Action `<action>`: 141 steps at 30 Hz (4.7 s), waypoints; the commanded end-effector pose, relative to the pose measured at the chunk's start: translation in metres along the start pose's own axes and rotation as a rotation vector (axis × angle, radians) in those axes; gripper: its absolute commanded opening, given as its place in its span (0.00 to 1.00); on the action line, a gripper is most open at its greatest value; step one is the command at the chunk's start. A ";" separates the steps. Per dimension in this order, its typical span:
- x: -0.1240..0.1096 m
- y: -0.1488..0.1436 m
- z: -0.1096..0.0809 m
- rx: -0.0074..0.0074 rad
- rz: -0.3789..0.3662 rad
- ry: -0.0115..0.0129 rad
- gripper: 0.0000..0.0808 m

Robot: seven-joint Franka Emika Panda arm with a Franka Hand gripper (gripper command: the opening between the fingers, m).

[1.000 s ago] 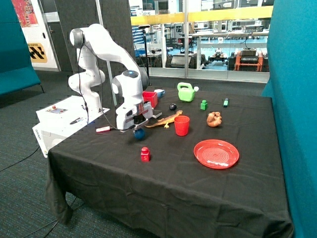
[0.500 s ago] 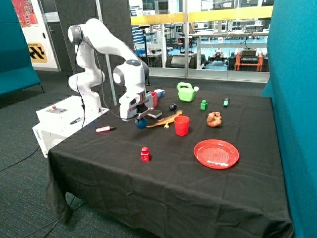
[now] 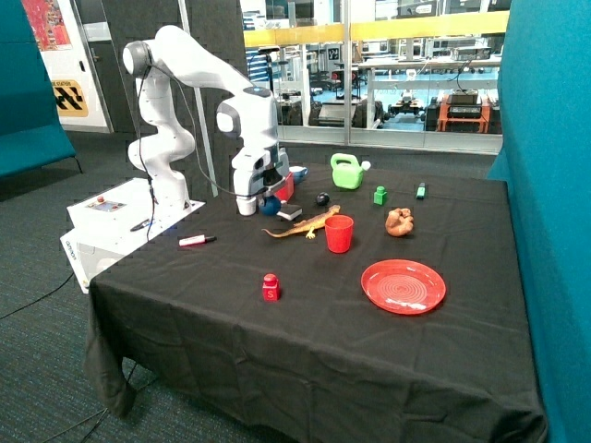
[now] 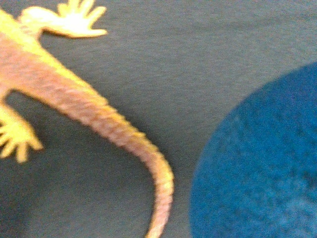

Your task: Put the ball in the red pot

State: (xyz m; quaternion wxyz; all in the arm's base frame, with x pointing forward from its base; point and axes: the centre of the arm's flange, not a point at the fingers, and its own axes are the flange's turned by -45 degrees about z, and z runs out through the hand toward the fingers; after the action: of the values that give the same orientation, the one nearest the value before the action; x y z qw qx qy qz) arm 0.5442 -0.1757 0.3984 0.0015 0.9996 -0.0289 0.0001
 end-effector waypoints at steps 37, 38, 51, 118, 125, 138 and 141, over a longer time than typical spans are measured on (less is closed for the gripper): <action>-0.043 -0.204 -0.060 0.0030 -0.427 0.0003 0.00; -0.045 -0.207 -0.059 0.0030 -0.436 0.0003 0.00; -0.069 -0.250 -0.060 0.0029 -0.555 0.0005 0.00; -0.146 -0.278 0.019 0.0029 -0.679 0.0007 0.00; -0.147 -0.279 0.026 0.0029 -0.678 0.0007 0.00; -0.166 -0.269 0.041 0.0029 -0.658 0.0006 0.00; -0.165 -0.270 0.042 0.0029 -0.658 0.0006 0.00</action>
State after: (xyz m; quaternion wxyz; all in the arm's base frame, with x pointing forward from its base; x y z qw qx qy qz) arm 0.4018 0.1069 0.3637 -0.0014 0.9532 0.3023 -0.0010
